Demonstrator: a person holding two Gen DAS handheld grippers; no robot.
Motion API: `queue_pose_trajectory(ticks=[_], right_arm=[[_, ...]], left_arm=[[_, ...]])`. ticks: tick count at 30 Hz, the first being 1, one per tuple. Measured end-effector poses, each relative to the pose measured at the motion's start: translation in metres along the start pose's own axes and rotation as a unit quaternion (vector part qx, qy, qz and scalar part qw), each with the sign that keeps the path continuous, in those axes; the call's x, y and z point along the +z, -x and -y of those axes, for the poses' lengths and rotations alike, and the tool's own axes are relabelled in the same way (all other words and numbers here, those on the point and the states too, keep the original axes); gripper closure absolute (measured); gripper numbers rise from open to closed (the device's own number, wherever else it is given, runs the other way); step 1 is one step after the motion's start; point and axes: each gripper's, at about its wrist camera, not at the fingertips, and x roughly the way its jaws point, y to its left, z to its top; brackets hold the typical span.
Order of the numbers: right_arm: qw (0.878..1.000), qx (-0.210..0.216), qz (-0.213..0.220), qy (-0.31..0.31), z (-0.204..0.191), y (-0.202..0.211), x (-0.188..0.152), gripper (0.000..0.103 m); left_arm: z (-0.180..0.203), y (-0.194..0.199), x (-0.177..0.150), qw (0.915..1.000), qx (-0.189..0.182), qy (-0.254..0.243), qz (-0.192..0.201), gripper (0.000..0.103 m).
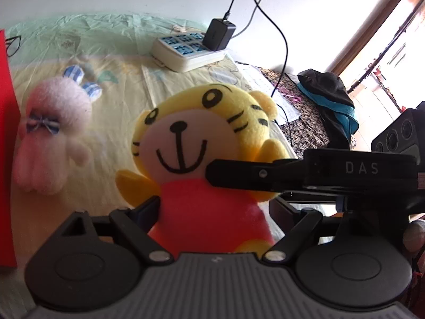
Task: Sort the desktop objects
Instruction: 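Lift the tiger plush with both grippers and carry it to the box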
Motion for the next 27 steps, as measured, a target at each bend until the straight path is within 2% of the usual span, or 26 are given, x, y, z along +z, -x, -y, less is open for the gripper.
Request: queue_pose_trajectory(ticks=[7, 14, 20, 24, 27], right_arm=[[0.997, -0.017, 0.056, 0.044, -0.038, 0.024, -0.016, 0.056], [0.989, -0.007, 0.121, 0.086, -0.100, 0.027, -0.027, 0.055], [0.980, 0.012, 0.148, 0.131, -0.162, -0.002, -0.035, 0.055], [0.974, 0.011, 0.157, 0.160, -0.198, -0.032, -0.042, 0.055], [0.972, 0.006, 0.161, 0.174, -0.217, -0.053, -0.044, 0.055]], left_arm=[[0.012, 0.028, 0.001, 0.9984, -0.024, -0.036, 0.037, 0.016], [-0.001, 0.089, 0.010, 0.9909, -0.037, -0.080, 0.102, 0.016], [-0.042, 0.150, 0.016, 0.9836, -0.023, -0.094, 0.152, 0.016], [-0.076, 0.176, 0.018, 0.9808, -0.013, -0.097, 0.169, 0.015], [-0.104, 0.189, 0.021, 0.9800, -0.018, -0.093, 0.175, 0.016]])
